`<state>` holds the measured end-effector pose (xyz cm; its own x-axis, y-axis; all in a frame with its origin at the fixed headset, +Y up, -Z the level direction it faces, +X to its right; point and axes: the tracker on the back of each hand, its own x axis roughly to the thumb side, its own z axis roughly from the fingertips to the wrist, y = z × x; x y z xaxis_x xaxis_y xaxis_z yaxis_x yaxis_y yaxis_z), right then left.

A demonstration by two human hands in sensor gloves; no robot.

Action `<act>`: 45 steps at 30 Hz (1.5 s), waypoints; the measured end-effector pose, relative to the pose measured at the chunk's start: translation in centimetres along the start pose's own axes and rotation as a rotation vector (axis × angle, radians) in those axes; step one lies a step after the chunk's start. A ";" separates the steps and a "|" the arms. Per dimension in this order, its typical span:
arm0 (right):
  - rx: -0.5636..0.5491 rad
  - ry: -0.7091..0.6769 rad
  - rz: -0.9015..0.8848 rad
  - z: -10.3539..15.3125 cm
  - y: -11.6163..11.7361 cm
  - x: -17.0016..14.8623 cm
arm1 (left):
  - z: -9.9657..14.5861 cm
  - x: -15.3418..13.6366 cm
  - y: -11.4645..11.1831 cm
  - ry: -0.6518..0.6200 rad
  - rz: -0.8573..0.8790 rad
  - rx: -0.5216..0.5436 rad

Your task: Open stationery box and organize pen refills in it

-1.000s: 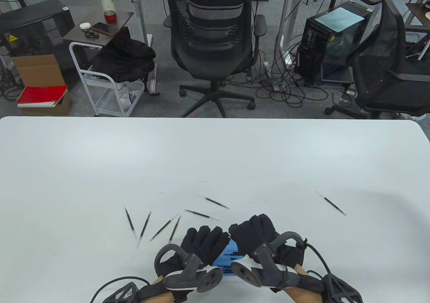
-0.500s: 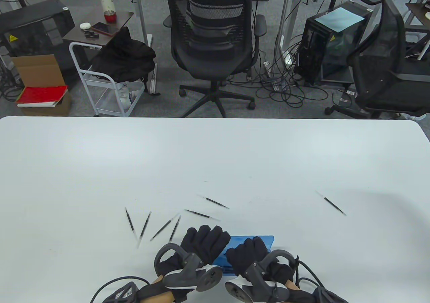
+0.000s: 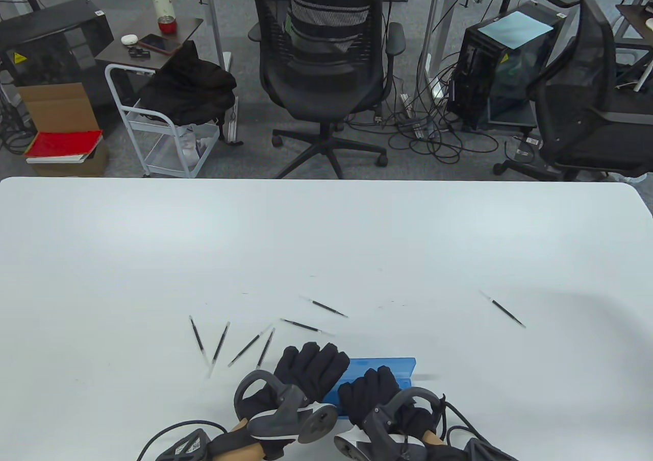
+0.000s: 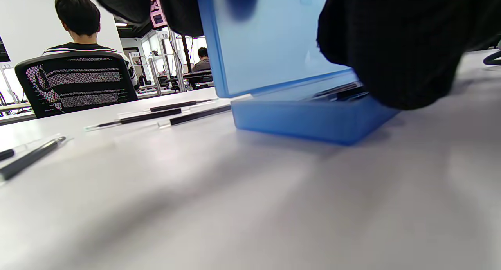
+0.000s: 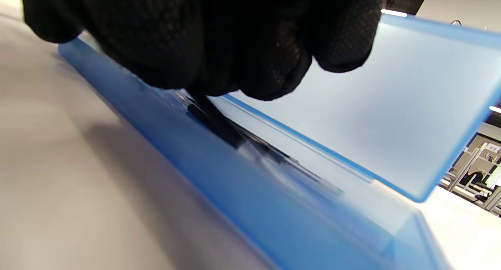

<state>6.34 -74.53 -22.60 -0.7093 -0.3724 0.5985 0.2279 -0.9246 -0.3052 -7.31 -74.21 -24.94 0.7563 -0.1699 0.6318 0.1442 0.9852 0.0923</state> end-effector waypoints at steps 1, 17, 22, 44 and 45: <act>0.001 0.001 -0.001 0.0 0.0 0.0 | 0.0 0.0 0.0 0.000 0.000 0.000; -0.123 0.143 -0.090 1.2 -4.7 -5.7 | 0.0 0.0 0.0 0.001 -0.001 -0.004; -0.085 0.322 -0.062 1.2 -4.4 -11.9 | 0.0 0.0 0.0 0.002 0.006 -0.008; 0.437 0.792 -0.017 3.5 9.8 -28.7 | -0.1 -0.2 -0.1 0.002 0.017 -0.014; 0.444 0.796 -0.016 3.6 10.1 -28.8 | -0.1 -0.2 -0.1 0.002 0.018 -0.014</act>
<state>31.46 -73.46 -40.29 -0.9277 -0.3465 -0.1388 0.3332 -0.9364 0.1106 -7.38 -74.25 -25.15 0.7599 -0.1522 0.6320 0.1396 0.9877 0.0701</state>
